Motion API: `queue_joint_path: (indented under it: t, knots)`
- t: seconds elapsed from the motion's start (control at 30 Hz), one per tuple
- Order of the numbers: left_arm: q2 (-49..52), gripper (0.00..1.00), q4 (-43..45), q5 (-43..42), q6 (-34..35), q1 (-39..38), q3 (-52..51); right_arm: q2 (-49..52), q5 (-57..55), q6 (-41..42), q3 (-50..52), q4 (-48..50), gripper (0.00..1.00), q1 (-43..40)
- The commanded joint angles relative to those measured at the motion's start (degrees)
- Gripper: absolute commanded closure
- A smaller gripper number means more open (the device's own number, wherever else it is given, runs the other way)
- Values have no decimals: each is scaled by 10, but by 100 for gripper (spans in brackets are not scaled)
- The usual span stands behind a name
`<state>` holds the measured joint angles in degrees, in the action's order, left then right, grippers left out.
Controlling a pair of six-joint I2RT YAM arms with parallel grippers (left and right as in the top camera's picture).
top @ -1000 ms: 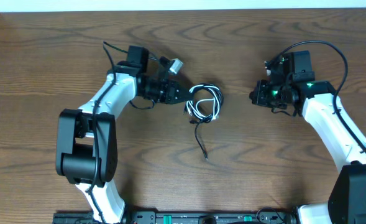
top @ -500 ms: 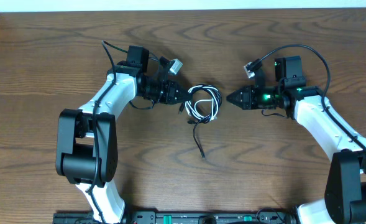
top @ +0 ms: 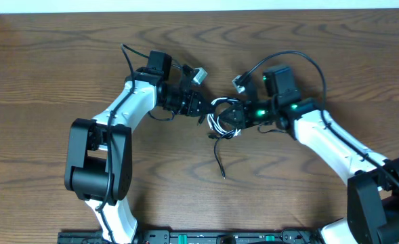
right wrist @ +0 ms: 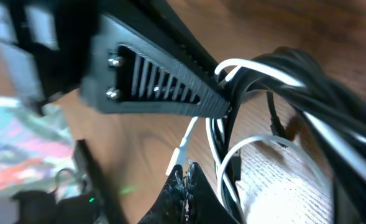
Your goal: Untangle cables
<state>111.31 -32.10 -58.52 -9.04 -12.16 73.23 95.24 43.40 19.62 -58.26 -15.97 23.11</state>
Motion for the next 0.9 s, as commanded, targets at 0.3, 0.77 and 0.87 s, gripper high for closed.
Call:
queue_joint_path:
  t: [0.3, 0.77, 0.87]
  knots:
    - [-16, 93, 1, -7, -1, 1, 5, 1, -154, 42, 2, -21, 99, 88]
    - [-16, 93, 1, -7, -2, 1, 5, 1, -253, 44, 2, -42, 99, 99]
    - [-16, 93, 1, -7, -2, 1, 5, 1, -271, 46, 2, -44, 99, 99]
